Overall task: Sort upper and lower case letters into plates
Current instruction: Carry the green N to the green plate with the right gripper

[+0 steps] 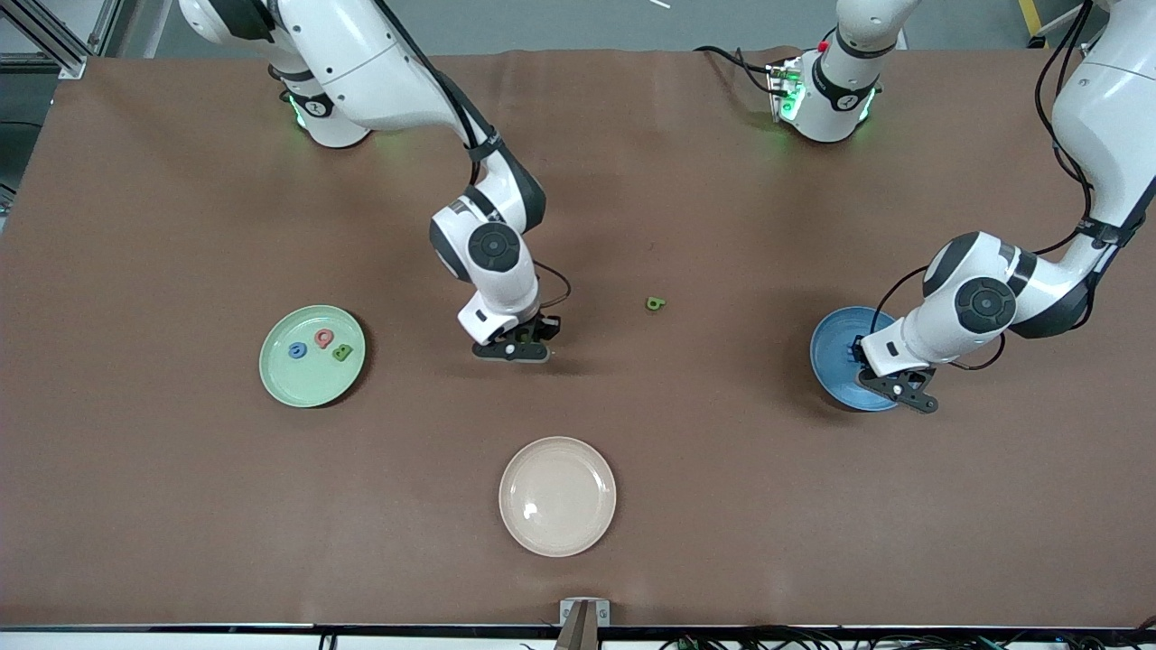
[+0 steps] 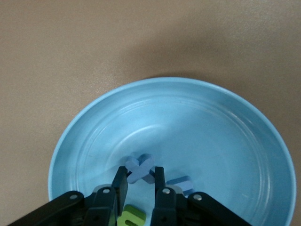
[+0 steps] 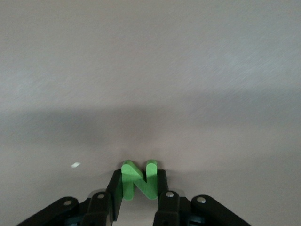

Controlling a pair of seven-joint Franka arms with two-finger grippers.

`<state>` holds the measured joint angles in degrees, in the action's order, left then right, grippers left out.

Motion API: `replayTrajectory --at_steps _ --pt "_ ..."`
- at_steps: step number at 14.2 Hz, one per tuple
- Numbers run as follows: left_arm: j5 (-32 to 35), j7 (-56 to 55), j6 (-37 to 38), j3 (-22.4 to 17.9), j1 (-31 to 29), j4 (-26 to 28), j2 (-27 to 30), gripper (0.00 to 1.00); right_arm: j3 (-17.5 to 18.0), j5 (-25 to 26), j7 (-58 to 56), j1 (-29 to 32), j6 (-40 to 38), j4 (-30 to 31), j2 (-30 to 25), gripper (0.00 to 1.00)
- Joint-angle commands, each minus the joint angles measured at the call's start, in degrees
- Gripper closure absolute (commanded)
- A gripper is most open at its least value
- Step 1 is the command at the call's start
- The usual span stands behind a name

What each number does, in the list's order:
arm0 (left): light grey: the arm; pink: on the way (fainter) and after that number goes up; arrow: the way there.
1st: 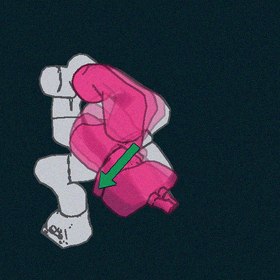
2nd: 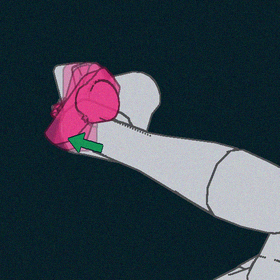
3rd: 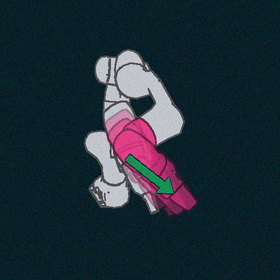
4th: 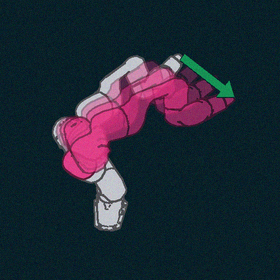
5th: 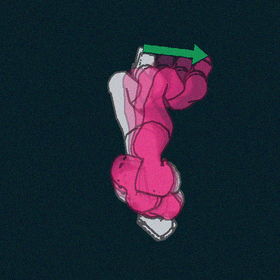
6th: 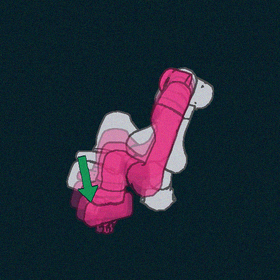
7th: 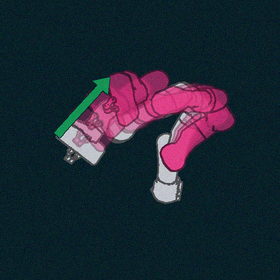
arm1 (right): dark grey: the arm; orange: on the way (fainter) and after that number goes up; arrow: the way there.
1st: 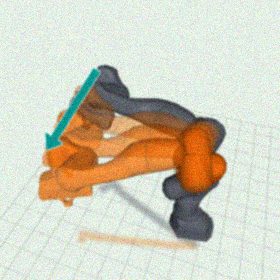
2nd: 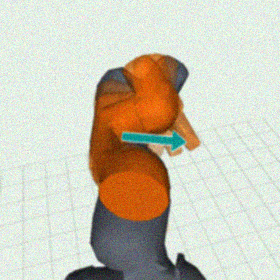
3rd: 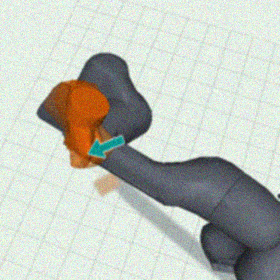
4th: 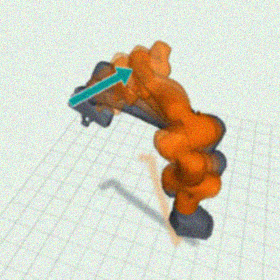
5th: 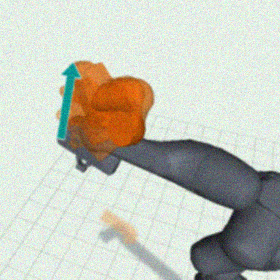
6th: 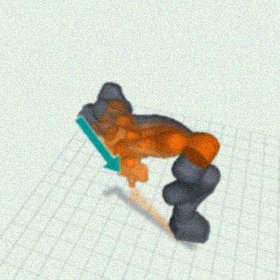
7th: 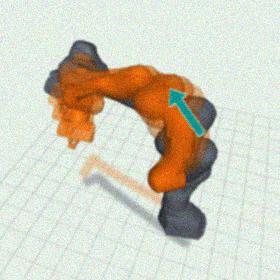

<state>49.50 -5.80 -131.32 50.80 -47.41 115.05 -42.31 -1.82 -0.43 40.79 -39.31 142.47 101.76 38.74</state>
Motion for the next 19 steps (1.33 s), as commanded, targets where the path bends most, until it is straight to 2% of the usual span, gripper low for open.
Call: replayTrajectory --at_steps 1,5,6,7,8,9,13,16,19 --pt "1.3 0.52 -0.25 -0.52 0.3 -1.23 -1.02 0.97 0.51 0.78 -7.89 6.76 -4.98 1.33 -2.87 1.0" --pt "1.3 1.49 -0.25 -0.7 0.3 -1.58 -1.02 0.94 0.59 0.69 -26.33 19.06 -10.8 3.43 -8.84 1.0" --pt "1.3 1.75 -0.25 -0.7 0.39 -1.58 -0.93 0.77 0.59 0.69 -29.77 21.44 -11.5 4.23 -9.9 1.0" --pt "1.21 1.67 -0.25 -0.7 0.39 -1.58 -0.84 0.51 0.59 0.69 -32.94 23.99 -12.12 4.84 -10.78 1.0" --pt "1.21 1.58 -0.17 -0.7 0.48 -1.58 -0.49 0.2 0.51 0.69 -35.23 26.02 -12.13 5.72 -11.23 1.0" --pt "1.12 1.49 -0.17 -0.61 0.39 -1.58 -0.31 0.01 0.51 0.69 -37.6 28.56 -11.69 6.77 -11.76 1.0" --pt "-0.89 0.44 1.93 1.84 0.13 -1.05 1.26 0.0 0.59 0.69 -42.37 34.29 -11.16 8.53 -12.29 1.0" --pt "-6.16 -4.81 9.57 8.59 -0.31 -1.58 3.02 0.0 0.59 0.61 -42.37 35.88 -4.85 12.83 -11.85 1.0" --pt "-6.52 -17.54 14.32 15.63 -0.22 -1.32 3.29 0.0 0.68 0.43 -42.46 36.06 -2.11 15.39 -11.67 0.99"
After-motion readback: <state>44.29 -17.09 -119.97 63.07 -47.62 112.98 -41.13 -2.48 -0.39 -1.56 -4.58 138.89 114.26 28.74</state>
